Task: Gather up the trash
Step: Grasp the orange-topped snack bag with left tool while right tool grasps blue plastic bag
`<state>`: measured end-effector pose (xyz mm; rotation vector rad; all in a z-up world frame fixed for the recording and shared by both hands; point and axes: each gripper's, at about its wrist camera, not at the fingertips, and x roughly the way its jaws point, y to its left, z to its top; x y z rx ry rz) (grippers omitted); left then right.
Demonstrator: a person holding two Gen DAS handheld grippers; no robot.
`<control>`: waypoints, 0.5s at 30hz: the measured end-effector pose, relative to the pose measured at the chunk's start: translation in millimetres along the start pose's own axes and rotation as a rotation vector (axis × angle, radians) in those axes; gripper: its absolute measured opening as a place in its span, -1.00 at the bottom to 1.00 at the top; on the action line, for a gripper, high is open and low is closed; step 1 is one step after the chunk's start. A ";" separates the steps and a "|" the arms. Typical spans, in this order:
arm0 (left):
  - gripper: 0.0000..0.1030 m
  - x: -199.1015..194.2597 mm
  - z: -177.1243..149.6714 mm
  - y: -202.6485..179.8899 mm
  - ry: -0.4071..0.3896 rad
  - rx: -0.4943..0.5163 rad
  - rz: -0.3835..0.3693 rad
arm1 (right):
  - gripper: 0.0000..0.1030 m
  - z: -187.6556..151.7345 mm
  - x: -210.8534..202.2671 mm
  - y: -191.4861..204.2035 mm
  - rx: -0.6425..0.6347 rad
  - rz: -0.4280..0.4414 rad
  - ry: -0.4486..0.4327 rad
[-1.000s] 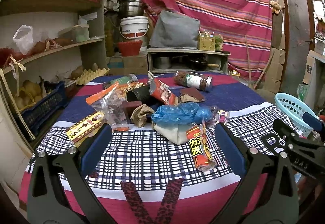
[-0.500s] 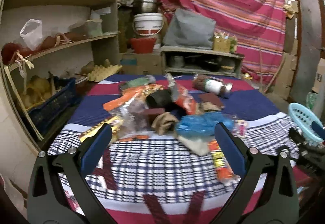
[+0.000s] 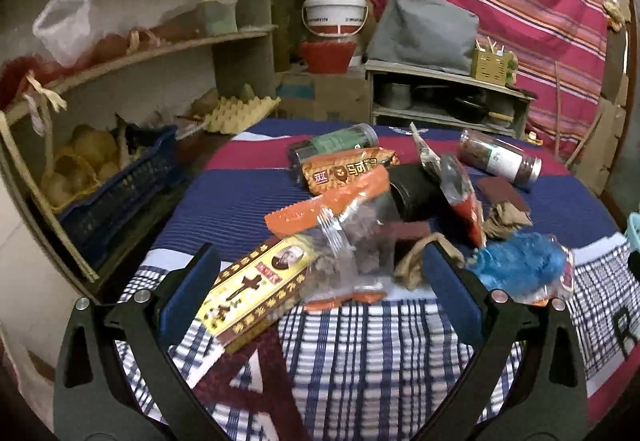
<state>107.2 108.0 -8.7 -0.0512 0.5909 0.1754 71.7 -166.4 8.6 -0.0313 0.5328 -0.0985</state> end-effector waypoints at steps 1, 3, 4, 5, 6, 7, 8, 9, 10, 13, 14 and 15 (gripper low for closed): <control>0.89 4.5 1.7 1.1 0.005 -0.005 -0.003 | 0.93 0.9 3.1 -0.3 0.000 0.000 0.006; 0.89 16.6 8.0 2.1 0.017 -0.016 -0.020 | 0.93 1.0 8.4 -0.7 0.000 0.001 0.018; 0.89 21.0 9.4 1.1 0.021 -0.019 -0.027 | 0.93 0.8 12.3 -0.7 0.001 0.005 0.031; 0.89 25.3 10.7 0.3 0.027 -0.021 -0.034 | 0.93 0.6 14.8 -1.1 0.006 0.008 0.039; 0.89 30.9 12.3 -0.8 0.035 -0.024 -0.040 | 0.93 0.3 17.4 -2.0 0.013 0.015 0.048; 0.89 36.2 13.4 -2.1 0.041 -0.024 -0.043 | 0.93 0.5 19.9 -2.6 0.021 0.023 0.055; 0.89 39.9 13.9 -3.0 0.045 -0.022 -0.042 | 0.93 0.6 21.6 -2.7 0.025 0.028 0.058; 0.89 46.4 15.0 -3.9 0.057 -0.015 -0.039 | 0.93 0.7 23.8 -2.7 0.031 0.034 0.063; 0.89 51.1 15.6 -4.4 0.069 -0.010 -0.034 | 0.93 0.4 24.8 -2.2 0.031 0.038 0.065; 0.66 59.7 16.1 -4.0 0.091 0.006 -0.046 | 0.93 2.4 30.3 2.5 0.020 0.075 0.075; 0.58 61.0 16.5 -3.5 0.096 0.004 -0.055 | 0.93 3.7 31.8 5.2 0.015 0.096 0.081; 0.42 61.5 17.0 -1.9 0.102 -0.001 -0.072 | 0.93 5.5 33.4 9.1 0.007 0.106 0.087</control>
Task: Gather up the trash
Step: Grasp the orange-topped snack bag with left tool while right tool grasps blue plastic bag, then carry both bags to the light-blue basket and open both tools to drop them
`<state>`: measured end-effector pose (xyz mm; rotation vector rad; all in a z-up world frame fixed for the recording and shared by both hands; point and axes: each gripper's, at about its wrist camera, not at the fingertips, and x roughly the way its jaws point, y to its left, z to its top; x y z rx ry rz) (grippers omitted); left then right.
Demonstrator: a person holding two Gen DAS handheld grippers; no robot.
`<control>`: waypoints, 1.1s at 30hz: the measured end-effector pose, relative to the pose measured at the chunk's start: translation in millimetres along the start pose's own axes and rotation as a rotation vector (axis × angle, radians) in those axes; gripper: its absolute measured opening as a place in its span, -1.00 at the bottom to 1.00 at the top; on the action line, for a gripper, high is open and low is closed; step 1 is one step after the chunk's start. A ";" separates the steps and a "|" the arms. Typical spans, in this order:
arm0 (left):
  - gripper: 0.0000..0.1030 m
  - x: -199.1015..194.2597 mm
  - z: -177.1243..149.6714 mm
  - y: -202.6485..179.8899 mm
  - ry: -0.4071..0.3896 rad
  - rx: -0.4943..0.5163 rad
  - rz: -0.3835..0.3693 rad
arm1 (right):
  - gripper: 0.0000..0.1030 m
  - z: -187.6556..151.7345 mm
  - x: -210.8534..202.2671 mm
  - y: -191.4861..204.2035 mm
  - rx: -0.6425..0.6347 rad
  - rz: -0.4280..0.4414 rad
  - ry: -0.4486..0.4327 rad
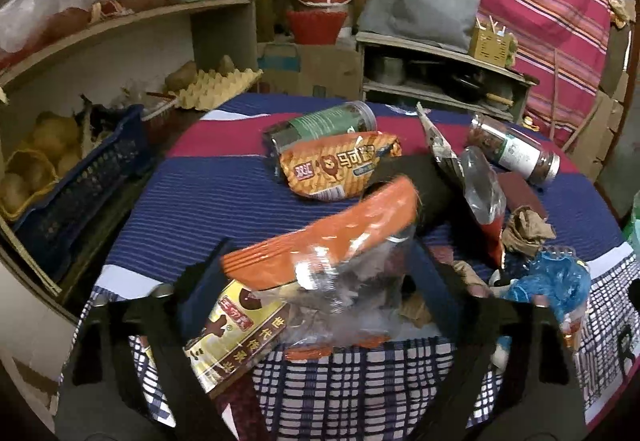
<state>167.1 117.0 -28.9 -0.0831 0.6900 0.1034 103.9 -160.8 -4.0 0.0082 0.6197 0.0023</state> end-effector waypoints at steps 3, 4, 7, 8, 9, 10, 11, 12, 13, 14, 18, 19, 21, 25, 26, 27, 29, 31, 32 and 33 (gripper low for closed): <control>0.31 -2.1 -0.1 0.9 -0.002 0.000 -0.034 | 0.91 7.6 2.9 15.0 -0.028 0.019 0.003; 0.28 -4.8 -0.8 1.1 -0.009 0.007 -0.043 | 0.91 10.5 4.1 21.4 -0.043 0.023 0.004; 0.26 -13.4 -2.7 1.8 -0.027 0.028 -0.030 | 0.81 16.0 13.0 41.7 -0.093 0.035 0.022; 0.25 -17.0 -3.0 3.2 -0.030 0.033 -0.026 | 0.73 16.9 18.2 46.6 -0.105 0.039 0.036; 0.25 -20.6 -3.1 5.0 -0.034 0.034 -0.025 | 0.69 16.7 22.8 51.0 -0.111 0.044 0.047; 0.25 -24.6 -2.9 6.5 -0.038 0.035 -0.021 | 0.68 16.2 30.6 57.2 -0.121 0.050 0.068; 0.25 -27.9 -2.7 7.9 -0.043 0.037 -0.017 | 0.63 15.4 37.4 62.1 -0.131 0.055 0.087; 0.25 -33.1 -2.2 10.2 -0.051 0.042 -0.008 | 0.58 14.3 42.1 65.5 -0.139 0.059 0.103; 0.25 -37.1 -1.6 12.4 -0.056 0.043 -0.002 | 0.53 12.4 48.8 70.0 -0.148 0.070 0.127; 0.25 -39.0 -1.0 13.9 -0.057 0.043 0.001 | 0.35 10.2 54.8 73.7 -0.154 0.089 0.155; 0.25 -46.8 3.5 21.9 -0.059 0.037 0.021 | -0.39 4.1 62.0 76.8 -0.134 0.201 0.215; 0.25 -48.4 4.6 22.7 -0.060 0.034 0.024 | -0.44 4.6 60.0 76.2 -0.135 0.212 0.207; 0.25 -54.0 7.7 21.7 -0.065 0.027 0.022 | -0.53 8.4 49.4 71.1 -0.136 0.220 0.168; 0.25 -66.8 14.6 8.2 -0.087 0.031 0.011 | -0.53 29.6 14.2 38.0 -0.078 0.194 0.057; 0.25 -70.3 16.7 1.8 -0.095 0.036 0.005 | -0.53 32.6 10.4 31.0 -0.066 0.189 0.045; 0.25 -74.3 17.9 -4.8 -0.102 0.041 -0.001 | -0.53 36.5 2.1 17.7 -0.046 0.177 0.028; 0.25 -79.6 20.0 -18.3 -0.111 0.049 -0.019 | -0.53 39.2 -8.6 -3.0 -0.022 0.153 0.010; 0.25 -84.8 22.6 -36.5 -0.113 0.055 -0.061 | -0.53 39.8 -18.4 -27.2 0.001 0.120 -0.002; 0.25 -85.4 23.5 -43.9 -0.112 0.058 -0.078 | -0.53 38.9 -24.4 -42.3 0.014 0.099 -0.008; 0.25 -86.9 23.9 -56.8 -0.110 0.063 -0.101 | -0.53 37.9 -29.5 -56.6 0.023 0.074 -0.014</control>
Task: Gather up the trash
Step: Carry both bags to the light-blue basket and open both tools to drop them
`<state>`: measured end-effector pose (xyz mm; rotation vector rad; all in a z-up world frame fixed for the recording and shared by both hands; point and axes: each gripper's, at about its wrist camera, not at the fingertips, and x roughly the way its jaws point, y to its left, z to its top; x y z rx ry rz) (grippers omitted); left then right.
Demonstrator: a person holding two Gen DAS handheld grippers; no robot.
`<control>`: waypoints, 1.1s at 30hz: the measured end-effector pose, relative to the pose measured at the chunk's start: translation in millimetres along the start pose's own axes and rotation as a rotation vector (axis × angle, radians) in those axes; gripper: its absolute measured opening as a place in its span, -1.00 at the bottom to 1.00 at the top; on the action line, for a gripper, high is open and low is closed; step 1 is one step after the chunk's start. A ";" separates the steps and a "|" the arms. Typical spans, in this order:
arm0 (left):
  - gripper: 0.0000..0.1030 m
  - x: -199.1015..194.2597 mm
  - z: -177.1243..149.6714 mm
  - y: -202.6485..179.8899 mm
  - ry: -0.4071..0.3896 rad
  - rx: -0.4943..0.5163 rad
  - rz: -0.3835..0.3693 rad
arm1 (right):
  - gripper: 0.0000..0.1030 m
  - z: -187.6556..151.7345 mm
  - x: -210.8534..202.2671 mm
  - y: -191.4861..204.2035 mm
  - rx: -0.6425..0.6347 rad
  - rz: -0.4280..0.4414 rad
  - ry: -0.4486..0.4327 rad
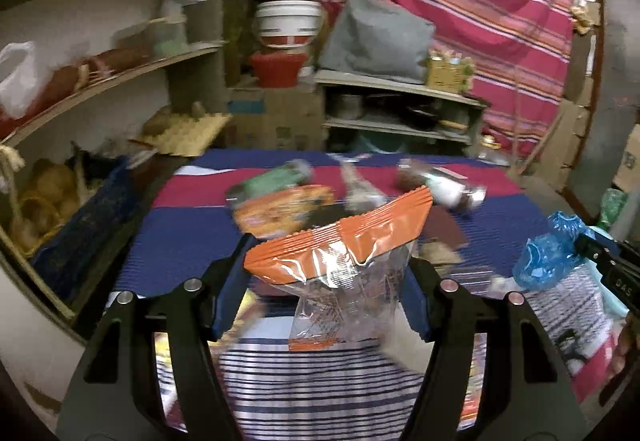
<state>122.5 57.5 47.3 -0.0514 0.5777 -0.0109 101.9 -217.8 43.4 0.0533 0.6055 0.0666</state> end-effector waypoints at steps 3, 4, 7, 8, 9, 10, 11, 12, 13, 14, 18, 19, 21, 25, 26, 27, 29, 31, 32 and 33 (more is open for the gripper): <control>0.25 1.7 2.9 -36.2 -0.002 0.024 -0.041 | -0.53 -3.3 -15.5 -40.9 0.021 -0.074 -0.012; 0.25 2.7 3.8 -49.8 -0.003 0.033 -0.057 | -0.53 -5.3 -20.0 -56.4 0.030 -0.101 -0.013; 0.25 5.8 5.1 -91.2 -0.002 0.061 -0.110 | -0.53 -8.5 -36.0 -105.0 0.068 -0.187 -0.014; 0.25 6.3 5.6 -105.4 -0.003 0.071 -0.129 | -0.53 -10.6 -40.0 -118.3 0.084 -0.209 -0.014; 0.25 7.4 6.2 -124.8 -0.003 0.088 -0.152 | -0.53 -12.2 -42.4 -130.4 0.097 -0.224 -0.015; 0.26 7.9 6.2 -142.1 -0.004 0.103 -0.174 | -0.53 -15.0 -47.1 -146.5 0.115 -0.248 -0.015; 0.26 7.6 5.8 -154.9 -0.006 0.115 -0.190 | -0.53 -17.7 -50.2 -158.8 0.127 -0.268 -0.015; 0.26 7.7 5.2 -174.9 -0.010 0.134 -0.213 | -0.53 -21.1 -53.9 -173.8 0.141 -0.290 -0.014; 0.26 7.1 3.5 -190.3 -0.013 0.148 -0.233 | -0.53 -23.0 -54.8 -182.0 0.150 -0.300 -0.012; 0.26 7.3 1.7 -211.4 -0.016 0.168 -0.257 | -0.53 -26.4 -56.4 -193.8 0.163 -0.313 -0.010; 0.27 15.4 -6.4 -271.8 -0.004 0.202 -0.333 | -0.53 -42.2 -58.2 -231.5 0.215 -0.357 -0.001; 0.27 17.8 -8.1 -283.9 0.002 0.207 -0.350 | -0.53 -44.6 -58.2 -238.4 0.223 -0.364 0.002; 0.27 22.3 -12.8 -310.5 0.014 0.218 -0.385 | -0.53 -50.1 -58.0 -252.5 0.235 -0.378 0.006; 0.28 32.7 -17.9 -357.5 0.039 0.242 -0.447 | -0.53 -57.1 -56.3 -277.2 0.255 -0.407 0.009; 0.28 36.2 -19.1 -363.9 0.046 0.245 -0.460 | -0.53 -59.0 -57.1 -283.8 0.262 -0.415 0.008; 0.28 39.4 -20.4 -376.2 0.053 0.251 -0.480 | -0.53 -61.0 -57.0 -288.7 0.271 -0.419 0.008; 0.28 45.5 -23.2 -398.1 0.063 0.260 -0.504 | -0.53 -63.9 -56.7 -298.1 0.291 -0.423 0.009; 0.28 52.6 -24.9 -411.5 0.079 0.262 -0.527 | -0.53 -66.7 -55.8 -306.1 0.315 -0.428 0.011; 0.28 56.1 -25.4 -415.8 0.087 0.262 -0.534 | -0.53 -67.7 -55.1 -309.0 0.321 -0.432 0.012; 0.29 60.0 -26.7 -422.9 0.096 0.261 -0.542 | -0.53 -68.2 -54.7 -310.1 0.324 -0.434 0.013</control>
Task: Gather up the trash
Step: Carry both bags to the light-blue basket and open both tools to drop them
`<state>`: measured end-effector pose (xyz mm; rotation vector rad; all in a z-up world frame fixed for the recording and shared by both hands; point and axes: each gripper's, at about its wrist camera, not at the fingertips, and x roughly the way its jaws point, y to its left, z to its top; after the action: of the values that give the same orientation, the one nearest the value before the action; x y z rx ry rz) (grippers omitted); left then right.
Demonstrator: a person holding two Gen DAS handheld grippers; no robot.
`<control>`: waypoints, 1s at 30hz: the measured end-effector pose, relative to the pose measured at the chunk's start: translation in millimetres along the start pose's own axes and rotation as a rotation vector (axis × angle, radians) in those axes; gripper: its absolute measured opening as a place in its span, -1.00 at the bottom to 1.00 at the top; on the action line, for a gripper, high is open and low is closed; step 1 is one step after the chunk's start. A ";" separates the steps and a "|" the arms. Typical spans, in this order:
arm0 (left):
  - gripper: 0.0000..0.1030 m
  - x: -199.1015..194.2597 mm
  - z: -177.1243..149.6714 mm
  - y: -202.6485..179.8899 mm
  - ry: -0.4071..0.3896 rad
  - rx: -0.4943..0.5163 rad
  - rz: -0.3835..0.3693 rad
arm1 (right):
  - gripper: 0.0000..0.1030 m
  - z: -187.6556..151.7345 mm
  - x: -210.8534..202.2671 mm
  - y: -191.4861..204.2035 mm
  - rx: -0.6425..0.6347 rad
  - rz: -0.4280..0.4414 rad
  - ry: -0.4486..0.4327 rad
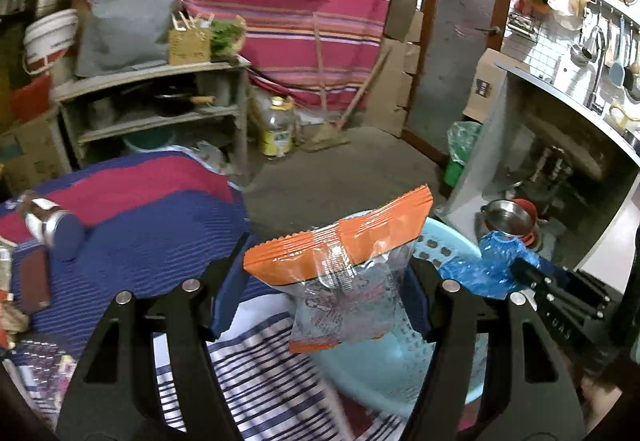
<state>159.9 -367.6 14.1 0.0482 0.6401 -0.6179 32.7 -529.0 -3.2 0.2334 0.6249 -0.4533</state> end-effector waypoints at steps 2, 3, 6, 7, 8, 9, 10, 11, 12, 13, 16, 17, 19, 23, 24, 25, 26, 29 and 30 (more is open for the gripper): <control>0.32 10.8 0.8 -5.7 0.010 0.004 -0.011 | -0.53 -0.5 3.7 -4.1 0.004 -0.003 0.003; 0.36 16.4 1.6 -10.2 0.012 0.012 -0.017 | -0.53 -0.3 5.3 -4.5 0.003 -0.004 0.003; 0.47 26.4 3.9 -18.9 0.018 0.029 -0.025 | -0.53 -0.6 9.7 -8.3 0.004 -0.008 0.003; 0.54 29.0 4.9 -21.1 0.019 0.032 -0.026 | -0.53 -1.3 12.0 -9.4 0.013 -0.007 0.008; 0.57 31.4 6.3 -22.2 0.021 0.031 -0.029 | -0.53 -1.6 13.1 -11.1 0.020 -0.005 0.011; 0.64 31.4 8.0 -21.7 0.022 0.028 -0.032 | -0.53 -1.5 13.6 -11.6 0.026 -0.002 0.013; 0.71 31.2 9.8 -20.0 0.023 0.023 -0.034 | -0.53 -2.2 14.4 -10.2 0.028 -0.001 0.016; 0.74 31.0 10.9 -18.5 0.021 0.017 -0.033 | -0.53 -2.9 15.0 -8.3 0.025 -0.001 0.018; 0.79 29.9 11.9 -15.7 0.016 0.005 -0.032 | -0.53 -3.6 15.5 -6.5 0.019 -0.001 0.021; 0.81 28.5 12.2 -13.4 0.014 0.000 -0.031 | -0.53 -4.0 16.5 -5.4 0.015 -0.002 0.022; 0.82 24.5 12.5 -5.0 0.013 -0.016 -0.027 | -0.53 -5.6 17.8 -0.4 0.005 0.000 0.025; 0.83 23.1 12.7 -2.6 0.013 -0.020 -0.021 | -0.53 -4.8 18.2 0.1 0.004 0.002 0.027; 0.85 18.0 10.9 4.1 0.014 -0.018 -0.006 | -0.53 -4.9 19.4 3.4 0.000 0.004 0.029; 0.87 4.0 4.0 14.9 0.010 0.023 0.052 | -0.52 -6.5 23.9 13.0 -0.015 0.009 0.043; 0.89 0.8 2.9 18.9 0.007 0.027 0.065 | -0.50 -6.8 25.8 16.8 -0.022 0.007 0.046; 0.89 -2.2 2.4 22.3 0.004 0.031 0.075 | -0.48 -7.1 27.8 20.8 -0.029 0.002 0.050; 0.89 -7.0 0.7 28.5 0.002 0.031 0.086 | -0.48 -7.2 28.9 23.0 -0.032 -0.001 0.051; 0.89 -21.3 -1.6 44.7 -0.006 0.015 0.101 | -0.47 -7.4 34.8 31.5 -0.031 -0.003 0.068; 0.89 -26.3 -2.5 48.4 -0.012 0.013 0.110 | -0.40 -7.8 37.2 34.5 -0.032 -0.003 0.078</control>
<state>168.9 -313.5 20.2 0.0916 0.6179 -0.5156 71.8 -508.7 -29.4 0.2205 0.7084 -0.4381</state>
